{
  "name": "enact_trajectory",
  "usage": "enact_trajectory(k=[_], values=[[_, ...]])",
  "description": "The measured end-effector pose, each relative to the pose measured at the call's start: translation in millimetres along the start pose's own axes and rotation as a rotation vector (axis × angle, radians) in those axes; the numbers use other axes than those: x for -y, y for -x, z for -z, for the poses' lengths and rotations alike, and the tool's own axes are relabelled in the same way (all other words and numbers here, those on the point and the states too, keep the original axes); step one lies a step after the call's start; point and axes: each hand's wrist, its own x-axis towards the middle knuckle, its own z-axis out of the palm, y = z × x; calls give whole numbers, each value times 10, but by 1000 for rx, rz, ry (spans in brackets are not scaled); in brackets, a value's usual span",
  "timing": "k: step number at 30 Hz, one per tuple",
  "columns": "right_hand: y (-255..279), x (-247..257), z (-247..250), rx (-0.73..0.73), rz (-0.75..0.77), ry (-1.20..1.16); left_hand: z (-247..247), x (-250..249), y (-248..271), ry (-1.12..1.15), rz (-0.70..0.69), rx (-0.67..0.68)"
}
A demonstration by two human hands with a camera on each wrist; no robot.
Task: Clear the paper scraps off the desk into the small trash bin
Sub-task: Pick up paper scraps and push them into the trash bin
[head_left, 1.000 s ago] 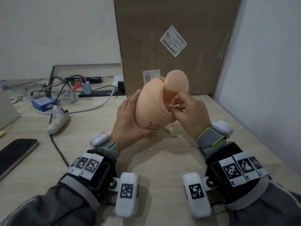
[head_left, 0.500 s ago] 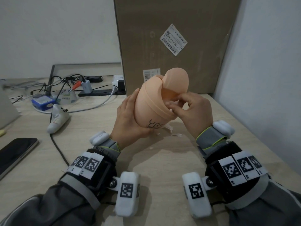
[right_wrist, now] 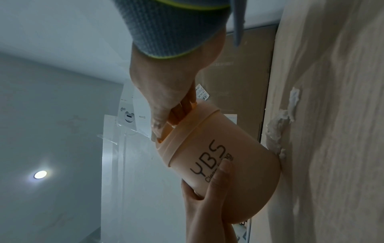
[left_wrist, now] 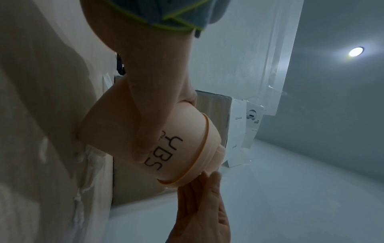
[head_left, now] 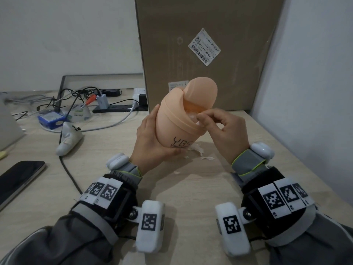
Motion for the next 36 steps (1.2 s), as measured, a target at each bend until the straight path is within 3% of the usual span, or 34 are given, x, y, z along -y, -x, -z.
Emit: enact_trajectory(k=[5, 8, 11, 16, 18, 20, 21, 23, 25, 27, 36], values=[[38, 20, -48, 285, -69, 93, 2, -14, 11, -14, -27, 16], [70, 3, -64, 347, -117, 89, 6, -21, 16, -27, -51, 34], [57, -23, -61, 217, -74, 106, 2, 16, -1, -23, -46, 26], [-6, -18, 39, -140, 103, 108, -11, 93, -31, 21, -5, -17], [-22, -57, 71, -240, 57, 116, -10, 126, -50, 56, 3, -31], [-38, -159, 79, -261, -134, 182, -12, 163, -68, 98, 13, -65], [-42, -239, 78, -206, -258, 263, -11, 181, -76, 113, 25, -92], [-30, -394, 87, 67, -460, 478, 0, 201, -87, 128, 53, -150], [23, -468, 93, 398, -570, 599, 8, 222, -100, 134, 75, -205], [66, -474, 77, 592, -630, 612, 20, 247, -117, 150, 88, -258], [122, -386, -75, 731, -466, 496, 50, 334, -154, 130, 145, -353]])
